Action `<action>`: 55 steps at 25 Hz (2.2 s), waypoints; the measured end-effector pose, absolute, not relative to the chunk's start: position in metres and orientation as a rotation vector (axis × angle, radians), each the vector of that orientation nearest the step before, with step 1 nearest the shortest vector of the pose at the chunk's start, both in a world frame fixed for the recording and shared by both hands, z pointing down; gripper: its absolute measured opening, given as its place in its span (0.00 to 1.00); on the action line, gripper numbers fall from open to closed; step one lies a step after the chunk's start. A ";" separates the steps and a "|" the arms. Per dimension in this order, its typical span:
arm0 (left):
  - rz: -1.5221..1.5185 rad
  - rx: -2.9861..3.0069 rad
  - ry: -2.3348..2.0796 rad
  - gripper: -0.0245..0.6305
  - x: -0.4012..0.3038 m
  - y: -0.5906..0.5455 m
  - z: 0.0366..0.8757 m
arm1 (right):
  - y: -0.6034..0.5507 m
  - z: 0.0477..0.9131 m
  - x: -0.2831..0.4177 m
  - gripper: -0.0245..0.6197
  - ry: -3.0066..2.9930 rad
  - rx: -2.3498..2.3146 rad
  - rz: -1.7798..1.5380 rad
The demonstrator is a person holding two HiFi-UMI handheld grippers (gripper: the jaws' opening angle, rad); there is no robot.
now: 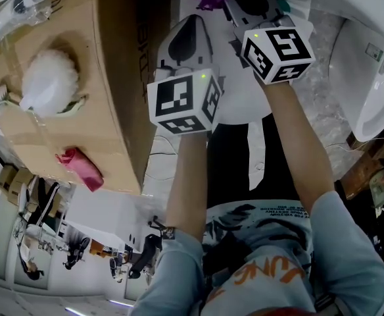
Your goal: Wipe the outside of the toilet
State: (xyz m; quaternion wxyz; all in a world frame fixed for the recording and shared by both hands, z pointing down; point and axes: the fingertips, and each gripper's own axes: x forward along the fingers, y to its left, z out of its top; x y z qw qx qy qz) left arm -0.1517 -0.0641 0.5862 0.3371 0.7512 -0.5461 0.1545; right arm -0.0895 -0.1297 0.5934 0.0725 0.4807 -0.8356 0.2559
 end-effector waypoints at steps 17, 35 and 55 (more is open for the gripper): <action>0.335 1.921 -1.328 0.07 -0.107 -0.050 0.581 | -0.115 0.591 -0.037 0.15 -2.475 1.490 0.768; 0.355 1.968 -1.236 0.07 -0.050 -0.051 0.573 | -0.098 0.587 0.025 0.15 -2.445 1.564 0.787; 0.537 2.081 -1.174 0.07 0.028 -0.044 0.579 | -0.081 0.589 0.104 0.15 -2.397 1.657 0.811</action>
